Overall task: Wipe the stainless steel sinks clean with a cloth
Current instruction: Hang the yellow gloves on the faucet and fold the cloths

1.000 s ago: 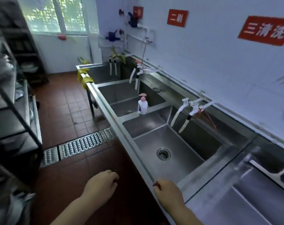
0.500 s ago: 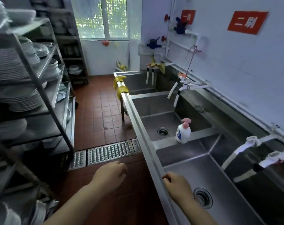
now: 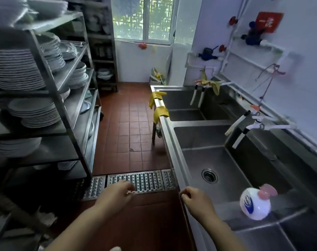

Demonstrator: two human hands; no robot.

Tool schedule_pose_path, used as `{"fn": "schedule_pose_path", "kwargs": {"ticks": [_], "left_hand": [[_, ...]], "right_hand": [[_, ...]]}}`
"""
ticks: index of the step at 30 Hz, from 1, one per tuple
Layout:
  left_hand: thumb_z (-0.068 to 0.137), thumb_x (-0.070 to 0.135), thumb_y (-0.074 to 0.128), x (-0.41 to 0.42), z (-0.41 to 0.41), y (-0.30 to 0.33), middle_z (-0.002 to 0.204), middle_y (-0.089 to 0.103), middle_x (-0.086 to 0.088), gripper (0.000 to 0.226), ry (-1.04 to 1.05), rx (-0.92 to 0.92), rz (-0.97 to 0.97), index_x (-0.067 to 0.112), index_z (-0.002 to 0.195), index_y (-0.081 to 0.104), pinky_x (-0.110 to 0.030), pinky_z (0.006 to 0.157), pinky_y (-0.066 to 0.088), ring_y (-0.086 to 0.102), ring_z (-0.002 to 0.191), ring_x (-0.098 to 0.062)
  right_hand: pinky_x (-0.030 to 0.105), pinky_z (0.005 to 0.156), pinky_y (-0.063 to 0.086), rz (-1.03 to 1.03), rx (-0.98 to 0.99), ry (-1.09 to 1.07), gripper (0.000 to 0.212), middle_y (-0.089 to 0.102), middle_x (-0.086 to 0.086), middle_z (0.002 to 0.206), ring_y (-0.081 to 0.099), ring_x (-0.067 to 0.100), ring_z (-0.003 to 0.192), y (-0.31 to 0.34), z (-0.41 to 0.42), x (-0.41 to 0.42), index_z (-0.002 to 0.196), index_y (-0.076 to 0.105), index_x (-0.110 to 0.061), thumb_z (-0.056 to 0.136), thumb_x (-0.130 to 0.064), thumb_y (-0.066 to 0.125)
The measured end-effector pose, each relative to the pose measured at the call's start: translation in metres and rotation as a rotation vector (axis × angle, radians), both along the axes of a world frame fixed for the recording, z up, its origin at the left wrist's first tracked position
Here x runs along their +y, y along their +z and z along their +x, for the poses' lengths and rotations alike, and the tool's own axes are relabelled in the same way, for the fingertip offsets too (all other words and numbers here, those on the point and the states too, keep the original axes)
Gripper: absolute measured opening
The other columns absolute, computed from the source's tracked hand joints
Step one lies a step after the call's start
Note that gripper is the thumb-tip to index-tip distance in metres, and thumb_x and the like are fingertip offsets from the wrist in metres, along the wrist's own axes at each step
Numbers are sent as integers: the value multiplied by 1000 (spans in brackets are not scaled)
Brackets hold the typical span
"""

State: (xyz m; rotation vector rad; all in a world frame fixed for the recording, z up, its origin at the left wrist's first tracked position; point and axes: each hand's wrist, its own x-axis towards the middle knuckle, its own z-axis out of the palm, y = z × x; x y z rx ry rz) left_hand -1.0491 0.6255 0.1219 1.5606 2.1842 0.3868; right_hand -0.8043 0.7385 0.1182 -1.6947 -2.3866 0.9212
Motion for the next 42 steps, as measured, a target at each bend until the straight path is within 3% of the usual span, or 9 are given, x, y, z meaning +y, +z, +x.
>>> {"fn": "schedule_pose_path", "kwargs": {"ticks": [4,8,13,23,30,35,39,42], "left_hand": [[89,30,57,58,-76,-7,102,67,10,16,43,-103,-16,30,102,65,-26,79,48,62,92,-8],[88,30,58,113,-154,-8,98,68,13,12,60,-128,-57,37,97,63,-20,74,45,62,86,-3],[87,32,59,198,-209,-12,100,66,16,15,14,-120,-97,35,100,64,-23,80,46,60,94,-3],[86,31,59,413,-241,-29,108,65,13,23,-165,-40,-101,30,108,63,-22,81,43,59,101,-6],[86,35,56,564,-258,-19,108,65,14,22,-205,85,-99,32,107,62,-24,77,45,60,99,-7],[86,34,54,651,-239,-38,110,64,8,27,-276,101,-112,29,112,62,-28,75,46,60,100,-13],[89,33,51,709,-232,-61,115,61,3,30,-345,143,-133,25,117,59,-30,75,45,58,104,-18],[90,34,51,742,-236,-83,111,59,-2,25,-385,169,-165,17,107,59,-32,74,46,56,98,-22]], "right_hand": [[22,68,44,-32,14,-56,18,69,-9,95,61,10,85,-5,-66,58,97,69,-31,91,-25,52],[8,56,36,-83,80,-139,16,62,-14,76,56,5,75,-11,-122,103,82,64,-36,88,-23,57],[22,72,46,-174,41,-210,18,69,-8,84,61,8,78,-23,-161,158,75,62,-37,85,-23,59],[27,74,50,-152,129,-355,26,69,-11,78,65,9,80,-52,-202,339,70,60,-40,86,-20,58],[25,72,47,-171,155,-363,16,71,-6,91,64,12,85,-54,-223,470,91,70,-28,88,-22,55],[26,71,49,-182,185,-447,18,69,-12,82,64,11,81,-57,-218,516,83,68,-33,86,-21,56],[28,76,51,-194,178,-532,17,71,-8,86,65,14,83,-68,-211,540,87,70,-28,86,-18,56],[28,77,50,-199,180,-607,16,70,-9,84,65,12,83,-74,-211,552,89,70,-26,87,-16,57]]}}
